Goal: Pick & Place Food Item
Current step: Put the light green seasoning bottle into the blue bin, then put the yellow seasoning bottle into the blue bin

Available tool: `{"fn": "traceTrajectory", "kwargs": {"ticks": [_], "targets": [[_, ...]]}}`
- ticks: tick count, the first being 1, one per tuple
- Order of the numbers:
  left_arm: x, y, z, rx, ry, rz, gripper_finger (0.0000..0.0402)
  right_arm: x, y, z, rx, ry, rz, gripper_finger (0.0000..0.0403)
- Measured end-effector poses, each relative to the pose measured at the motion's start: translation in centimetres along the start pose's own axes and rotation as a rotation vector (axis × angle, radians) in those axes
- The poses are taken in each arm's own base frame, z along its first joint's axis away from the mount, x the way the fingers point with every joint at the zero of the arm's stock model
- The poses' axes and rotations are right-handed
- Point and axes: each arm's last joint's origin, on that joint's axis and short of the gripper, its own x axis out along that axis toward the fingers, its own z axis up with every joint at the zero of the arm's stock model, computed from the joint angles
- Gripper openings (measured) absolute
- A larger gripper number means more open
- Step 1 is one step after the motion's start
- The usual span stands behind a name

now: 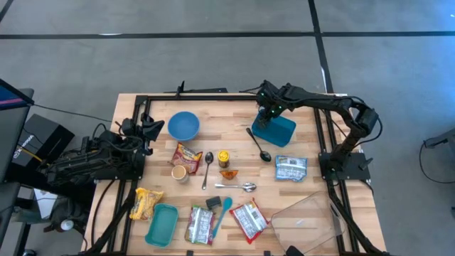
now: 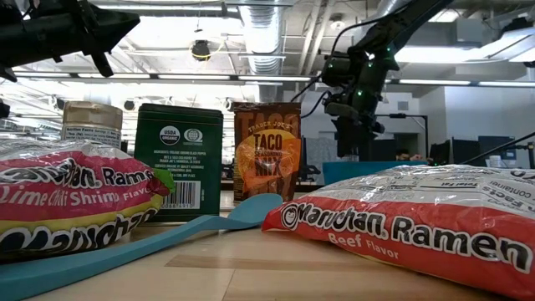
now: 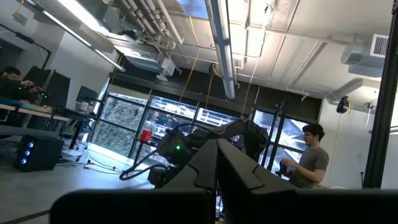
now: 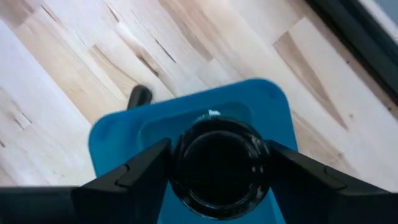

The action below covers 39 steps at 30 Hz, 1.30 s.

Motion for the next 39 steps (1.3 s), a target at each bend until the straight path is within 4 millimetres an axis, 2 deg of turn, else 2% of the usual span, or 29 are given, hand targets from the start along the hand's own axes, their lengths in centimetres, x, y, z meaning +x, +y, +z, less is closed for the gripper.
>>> {"fn": "traceTrajectory", "kwargs": {"ticks": [16, 26, 32, 39], "targets": [[0.0, 0.0, 0.0, 0.000, -0.001, 0.000, 0.0002, -2.6, 0.2, 1.9, -0.001, -0.026, 0.003, 0.0246], [0.0, 0.0, 0.0, 0.000, 0.000, 0.000, 0.0002, -3.4, 0.9, 2.5, -0.017, -0.054, 0.012, 0.0246], [0.0, 0.0, 0.0, 0.000, 0.000, 0.000, 0.0002, -4.2, 2.0, 3.0, -0.053, -0.085, 0.028, 0.0246], [0.0, 0.0, 0.0, 0.000, 0.000, 0.000, 0.0002, -4.9, 4.3, 3.1, -0.127, -0.111, 0.058, 0.0246]]}}
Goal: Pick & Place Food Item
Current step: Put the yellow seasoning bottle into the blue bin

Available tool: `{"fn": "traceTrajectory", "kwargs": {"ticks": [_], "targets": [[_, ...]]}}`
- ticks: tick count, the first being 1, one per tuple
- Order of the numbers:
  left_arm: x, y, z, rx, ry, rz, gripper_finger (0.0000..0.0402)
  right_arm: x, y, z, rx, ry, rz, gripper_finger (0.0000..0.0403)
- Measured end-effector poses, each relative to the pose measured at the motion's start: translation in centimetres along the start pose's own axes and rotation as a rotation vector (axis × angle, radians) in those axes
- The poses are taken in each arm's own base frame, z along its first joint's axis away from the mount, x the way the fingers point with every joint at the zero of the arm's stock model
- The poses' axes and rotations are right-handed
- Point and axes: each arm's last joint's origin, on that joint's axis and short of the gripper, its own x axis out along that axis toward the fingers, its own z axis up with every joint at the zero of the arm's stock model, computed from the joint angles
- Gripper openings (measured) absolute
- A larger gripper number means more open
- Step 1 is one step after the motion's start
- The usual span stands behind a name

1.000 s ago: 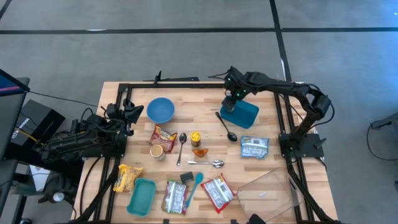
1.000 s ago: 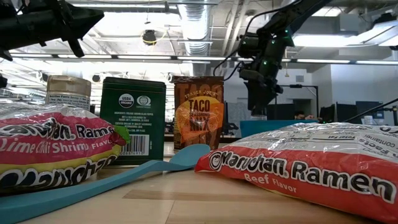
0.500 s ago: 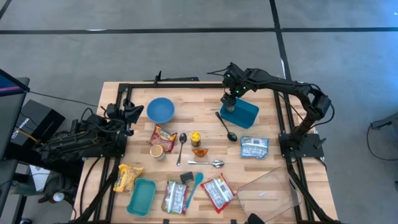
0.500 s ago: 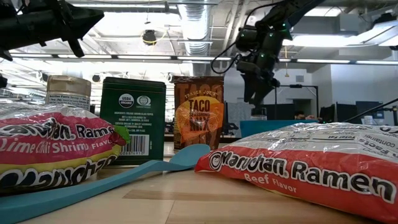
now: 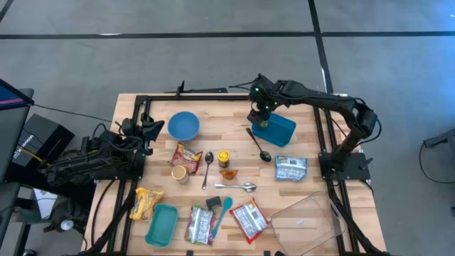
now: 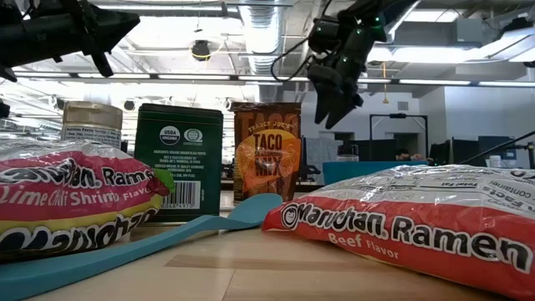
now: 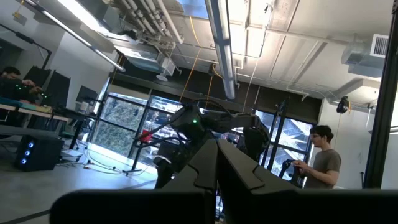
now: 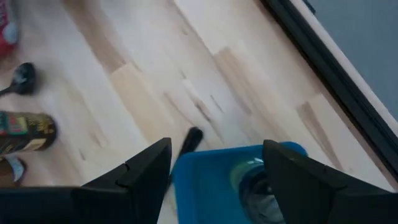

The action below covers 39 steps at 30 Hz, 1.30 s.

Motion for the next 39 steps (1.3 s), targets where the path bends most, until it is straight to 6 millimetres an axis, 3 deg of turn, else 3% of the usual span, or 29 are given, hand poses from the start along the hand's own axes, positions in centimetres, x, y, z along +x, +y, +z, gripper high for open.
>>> {"fn": "traceTrajectory", "kwargs": {"ticks": [14, 30, 39], "targets": [[0.0, 0.0, 0.0, 0.000, 0.000, 0.000, 0.0002, -0.3, 6.6, -0.8, -0.180, -0.020, 0.093, 0.0246], [0.0, 0.0, 0.0, 0.000, 0.000, 0.000, 0.0002, -1.4, 13.4, -1.3, -0.405, -0.207, 0.220, 0.0246], [0.0, 0.0, 0.0, 0.000, 0.000, 0.000, 0.0002, -2.1, 15.7, -1.7, -0.451, -0.275, 0.271, 0.0246]]}}
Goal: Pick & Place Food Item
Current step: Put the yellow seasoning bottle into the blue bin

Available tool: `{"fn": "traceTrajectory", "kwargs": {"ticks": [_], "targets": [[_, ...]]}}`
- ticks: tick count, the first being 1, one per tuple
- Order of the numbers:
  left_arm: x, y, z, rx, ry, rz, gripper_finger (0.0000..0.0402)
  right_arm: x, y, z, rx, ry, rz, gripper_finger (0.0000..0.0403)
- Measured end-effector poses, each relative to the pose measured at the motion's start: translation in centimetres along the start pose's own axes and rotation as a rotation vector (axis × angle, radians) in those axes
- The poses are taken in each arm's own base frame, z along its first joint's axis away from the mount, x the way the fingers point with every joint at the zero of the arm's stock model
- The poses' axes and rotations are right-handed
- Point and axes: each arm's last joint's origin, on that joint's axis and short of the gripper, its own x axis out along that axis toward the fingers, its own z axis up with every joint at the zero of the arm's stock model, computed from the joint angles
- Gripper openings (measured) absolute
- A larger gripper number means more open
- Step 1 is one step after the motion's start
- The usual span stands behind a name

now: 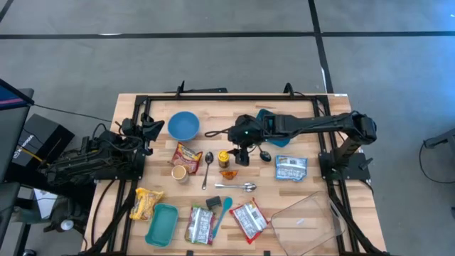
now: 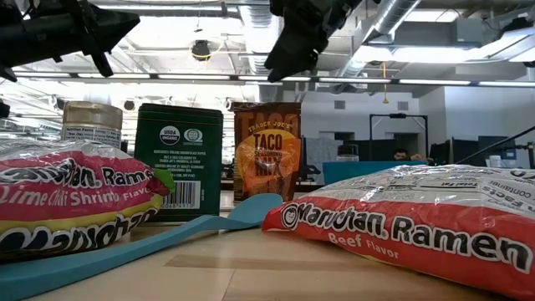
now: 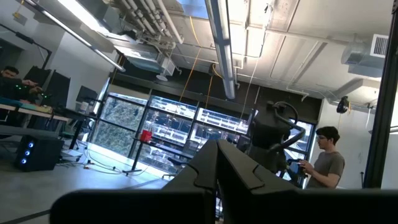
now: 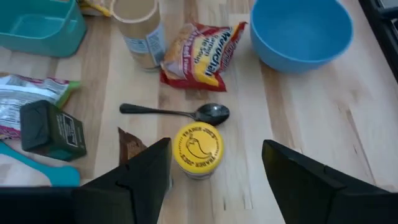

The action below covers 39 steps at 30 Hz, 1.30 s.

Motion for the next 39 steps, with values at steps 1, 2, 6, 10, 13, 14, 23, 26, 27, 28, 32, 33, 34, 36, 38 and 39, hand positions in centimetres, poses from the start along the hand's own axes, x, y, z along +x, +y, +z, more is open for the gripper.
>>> {"fn": "traceTrajectory", "kwargs": {"ticks": [1, 2, 6, 10, 13, 14, 23, 26, 27, 28, 32, 33, 34, 36, 38, 39], "targets": [[0.00, 0.00, -0.01, 0.000, 0.000, 0.000, 0.0002, 0.00, 0.10, 0.06, -0.002, -0.006, 0.002, 0.0246], [0.00, 0.00, -0.01, 0.000, 0.000, 0.000, 0.0002, 0.00, 0.09, 0.12, -0.001, -0.013, 0.002, 0.0246], [0.00, 0.00, -0.01, 0.000, 0.000, 0.000, 0.0002, -0.01, 0.08, 0.38, 0.001, -0.039, 0.001, 0.0246], [0.00, 0.00, -0.01, 0.000, 0.000, 0.000, 0.0002, -0.01, 0.06, 0.49, 0.002, -0.051, 0.001, 0.0246], [0.00, 0.00, 0.00, 0.000, 0.000, 0.000, 0.0002, -0.02, 0.06, 0.54, 0.002, -0.056, 0.001, 0.0246], [0.00, 0.00, 0.00, 0.000, 0.000, 0.000, 0.0002, -0.02, 0.06, 0.54, 0.002, -0.056, 0.001, 0.0246], [0.00, 0.00, 0.00, 0.000, 0.000, 0.000, 0.0002, 0.13, 0.06, 0.65, 0.086, -0.068, 0.004, 0.0246], [0.00, 0.00, 0.00, 0.000, 0.000, 0.000, 0.0002, 0.15, 0.06, 0.62, 0.098, -0.064, 0.004, 0.0246], [0.00, 0.00, 0.00, 0.000, 0.000, 0.000, 0.0002, 0.15, 0.06, 0.62, 0.099, -0.065, 0.004, 0.0246], [0.00, 0.00, 0.00, 0.000, 0.000, 0.000, 0.0002, 0.15, 0.07, 0.62, 0.100, -0.065, 0.004, 0.0246], [0.00, 0.00, 0.00, 0.000, 0.000, 0.000, 0.0002, 0.15, 0.29, 0.62, 0.121, -0.064, 0.009, 0.0246], [0.00, 0.00, 0.00, 0.000, 0.000, 0.000, 0.0002, 0.15, 0.31, 0.62, 0.132, -0.064, 0.010, 0.0246], [0.00, 0.00, -0.01, 0.000, 0.000, 0.000, 0.0002, 0.15, 0.38, 0.62, 0.140, -0.064, 0.012, 0.0246], [0.00, 0.00, -0.01, 0.000, 0.000, 0.000, 0.0002, 0.15, 0.55, 0.62, 0.149, -0.064, 0.015, 0.0246], [0.00, 0.00, 0.00, 0.000, 0.000, 0.000, 0.0002, 0.15, 0.61, 0.62, 0.150, -0.064, 0.015, 0.0246], [0.00, 0.00, -0.01, 0.000, 0.000, 0.000, 0.0002, 0.15, 0.74, 0.64, 0.148, -0.066, 0.016, 0.0246]]}}
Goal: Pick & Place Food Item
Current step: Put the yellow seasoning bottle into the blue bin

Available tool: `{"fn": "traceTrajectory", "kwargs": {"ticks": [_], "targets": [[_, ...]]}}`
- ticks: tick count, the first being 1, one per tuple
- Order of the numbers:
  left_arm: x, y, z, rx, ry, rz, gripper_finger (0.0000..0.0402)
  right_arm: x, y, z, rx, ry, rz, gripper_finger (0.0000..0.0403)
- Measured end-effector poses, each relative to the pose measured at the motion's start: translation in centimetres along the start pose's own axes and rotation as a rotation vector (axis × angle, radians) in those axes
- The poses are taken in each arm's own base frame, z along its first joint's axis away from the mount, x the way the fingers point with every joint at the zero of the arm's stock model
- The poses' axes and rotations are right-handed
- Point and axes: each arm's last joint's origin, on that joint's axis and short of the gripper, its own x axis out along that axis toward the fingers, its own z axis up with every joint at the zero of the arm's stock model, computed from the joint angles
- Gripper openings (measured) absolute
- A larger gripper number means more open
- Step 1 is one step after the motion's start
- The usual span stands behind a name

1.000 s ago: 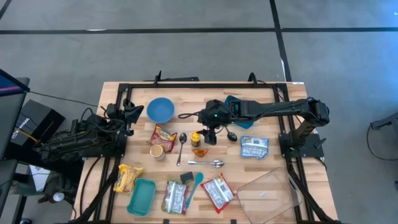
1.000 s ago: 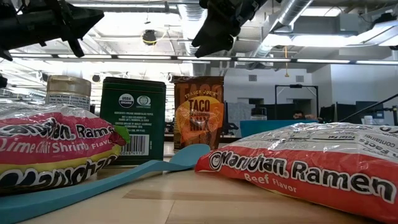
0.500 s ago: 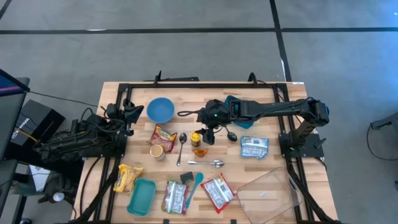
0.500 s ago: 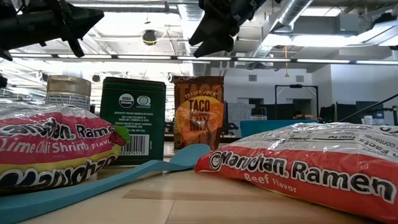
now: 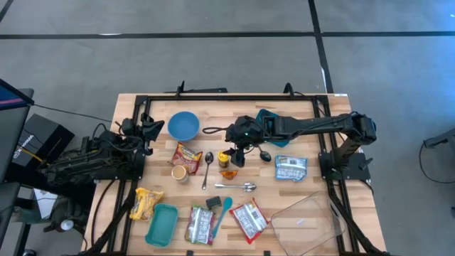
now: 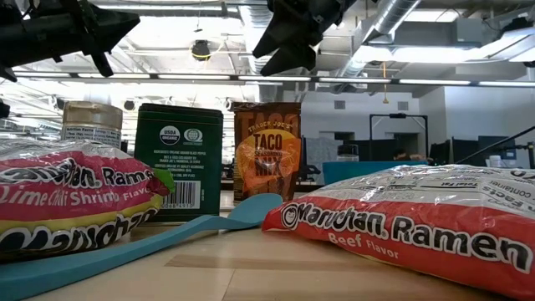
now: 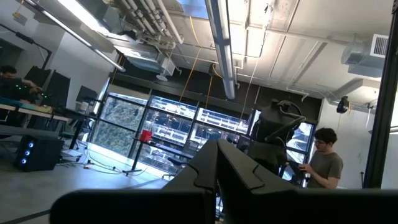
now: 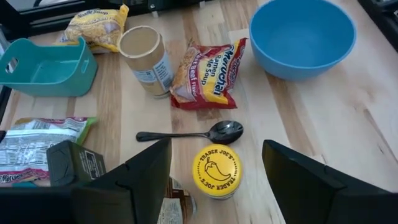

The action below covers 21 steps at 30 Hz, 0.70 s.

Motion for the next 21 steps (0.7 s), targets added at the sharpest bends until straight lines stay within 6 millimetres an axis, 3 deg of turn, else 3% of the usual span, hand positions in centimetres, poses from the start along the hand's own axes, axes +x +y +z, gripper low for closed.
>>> {"fn": "traceTrajectory", "kwargs": {"ticks": [15, 21], "targets": [[0.0, 0.0, 0.0, 0.000, 0.000, 0.000, 0.0002, 0.0, 2.0, -0.2, -0.110, -0.035, -0.077, 0.0246], [0.0, 0.0, 0.0, 0.000, 0.000, 0.000, 0.0002, 1.3, 2.1, -1.6, -0.138, -0.074, -0.093, 0.0246]]}}
